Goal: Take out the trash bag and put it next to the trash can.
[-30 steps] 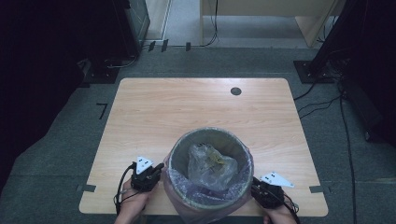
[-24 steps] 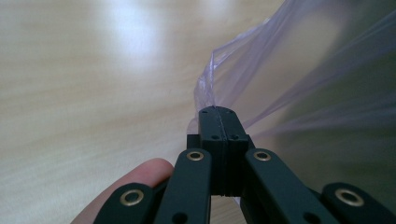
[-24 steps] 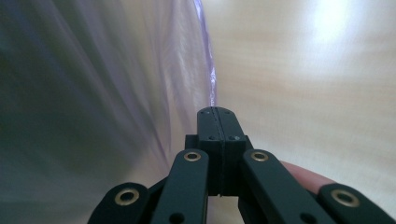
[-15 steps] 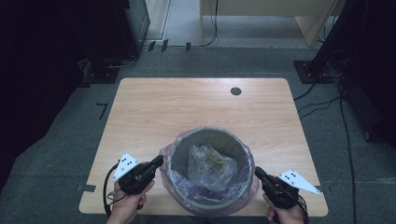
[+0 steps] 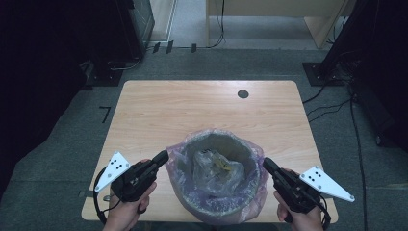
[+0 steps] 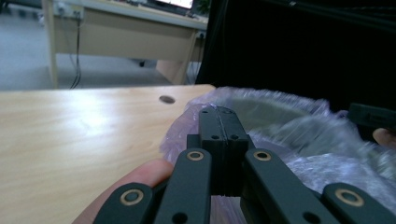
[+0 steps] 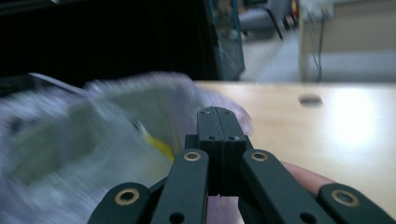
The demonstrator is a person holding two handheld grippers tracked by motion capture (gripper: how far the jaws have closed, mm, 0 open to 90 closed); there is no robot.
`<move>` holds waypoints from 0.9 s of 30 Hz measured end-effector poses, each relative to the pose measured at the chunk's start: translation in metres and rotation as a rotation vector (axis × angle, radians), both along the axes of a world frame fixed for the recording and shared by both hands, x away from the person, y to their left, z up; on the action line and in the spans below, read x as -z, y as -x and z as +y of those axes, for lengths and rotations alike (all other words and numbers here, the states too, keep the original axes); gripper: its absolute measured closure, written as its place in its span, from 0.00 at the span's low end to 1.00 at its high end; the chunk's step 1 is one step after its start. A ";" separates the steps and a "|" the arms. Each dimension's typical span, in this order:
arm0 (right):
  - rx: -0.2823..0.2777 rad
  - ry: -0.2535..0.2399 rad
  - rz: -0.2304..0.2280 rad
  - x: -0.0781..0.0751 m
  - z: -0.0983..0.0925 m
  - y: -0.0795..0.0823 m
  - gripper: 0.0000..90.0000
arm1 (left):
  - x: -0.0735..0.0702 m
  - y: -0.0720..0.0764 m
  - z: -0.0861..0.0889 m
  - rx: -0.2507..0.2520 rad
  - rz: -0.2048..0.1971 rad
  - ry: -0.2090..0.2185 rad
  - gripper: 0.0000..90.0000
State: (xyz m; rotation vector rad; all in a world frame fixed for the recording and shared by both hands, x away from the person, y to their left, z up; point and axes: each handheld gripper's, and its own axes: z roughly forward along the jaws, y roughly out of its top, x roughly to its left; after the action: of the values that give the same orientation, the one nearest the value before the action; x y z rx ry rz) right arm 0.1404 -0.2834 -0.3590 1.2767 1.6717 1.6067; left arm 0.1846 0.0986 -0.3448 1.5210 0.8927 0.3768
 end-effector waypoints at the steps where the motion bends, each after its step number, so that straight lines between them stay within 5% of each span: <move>1: -0.008 0.004 -0.019 -0.006 0.004 0.000 1.00 | -0.004 0.000 -0.004 0.005 -0.009 0.004 1.00; 7: -0.055 0.039 -0.187 -0.053 0.032 -0.003 1.00 | -0.032 -0.004 -0.026 0.026 -0.104 0.033 1.00; 15: -0.074 0.030 -0.308 -0.102 0.055 -0.018 1.00 | -0.069 -0.006 -0.050 0.074 -0.219 0.097 0.99; 17: -0.094 0.033 -0.309 -0.105 0.057 -0.017 0.98 | -0.067 -0.004 -0.051 0.100 -0.226 0.105 0.91; 21: -0.124 0.041 -0.293 -0.094 0.054 -0.007 0.76 | -0.051 -0.002 -0.045 0.094 -0.198 0.102 0.77; 27: -0.113 0.042 -0.226 -0.068 0.042 0.012 0.49 | -0.034 0.004 -0.037 0.091 -0.160 0.096 0.73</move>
State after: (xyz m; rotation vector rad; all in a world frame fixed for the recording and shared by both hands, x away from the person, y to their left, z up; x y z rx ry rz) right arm 0.1288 -0.2414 -0.2912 0.9558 1.6509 1.7021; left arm 0.1806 0.0619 -0.3108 1.4167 0.7040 0.3786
